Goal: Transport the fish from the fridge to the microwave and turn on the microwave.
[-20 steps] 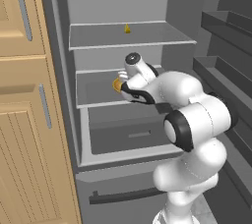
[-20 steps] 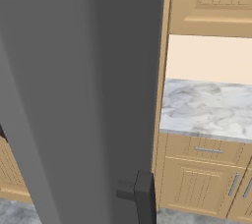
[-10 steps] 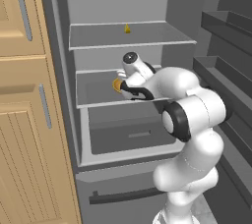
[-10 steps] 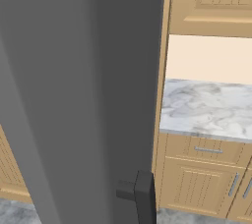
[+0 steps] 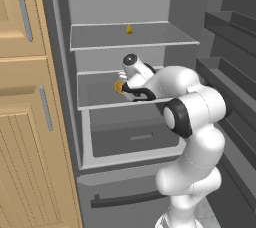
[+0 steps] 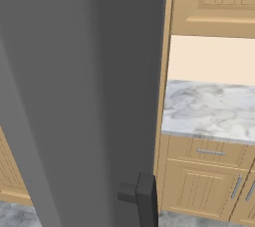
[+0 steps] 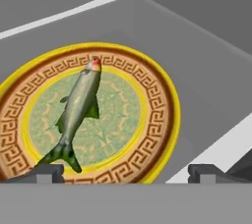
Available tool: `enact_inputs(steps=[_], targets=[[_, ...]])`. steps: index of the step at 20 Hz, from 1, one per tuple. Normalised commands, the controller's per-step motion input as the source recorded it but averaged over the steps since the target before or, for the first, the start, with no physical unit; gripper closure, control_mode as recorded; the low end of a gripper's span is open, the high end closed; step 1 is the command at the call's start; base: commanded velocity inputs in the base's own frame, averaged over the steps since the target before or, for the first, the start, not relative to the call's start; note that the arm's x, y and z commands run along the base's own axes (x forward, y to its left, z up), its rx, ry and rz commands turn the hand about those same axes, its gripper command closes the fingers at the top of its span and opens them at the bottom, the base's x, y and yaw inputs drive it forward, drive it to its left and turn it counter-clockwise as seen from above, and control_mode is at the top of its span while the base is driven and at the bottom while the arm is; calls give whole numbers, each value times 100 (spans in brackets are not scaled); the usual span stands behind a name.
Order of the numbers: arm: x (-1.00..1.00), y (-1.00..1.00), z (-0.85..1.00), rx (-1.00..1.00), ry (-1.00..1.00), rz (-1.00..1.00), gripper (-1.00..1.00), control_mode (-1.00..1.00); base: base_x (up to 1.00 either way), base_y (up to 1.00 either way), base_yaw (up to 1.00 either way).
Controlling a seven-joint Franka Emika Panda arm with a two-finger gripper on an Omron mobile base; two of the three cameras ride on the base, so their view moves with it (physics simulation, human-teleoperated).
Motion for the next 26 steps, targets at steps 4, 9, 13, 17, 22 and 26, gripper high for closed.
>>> enact_inputs(steps=[4,9,13,17,22,26], targets=[[15,0,-1,2,0,-1,-100,-100,0,0,0],[17,0,-6,2,0,0,-100,-100,0,0,0],[15,0,-8,1,0,0,-100,-100,0,0,0],[16,0,-8,1,0,0,-100,-100,0,0,0],[17,0,-8,2,0,0,-100,-100,0,0,0],[17,0,-9,1,0,0,-100,-100,0,0,0]])
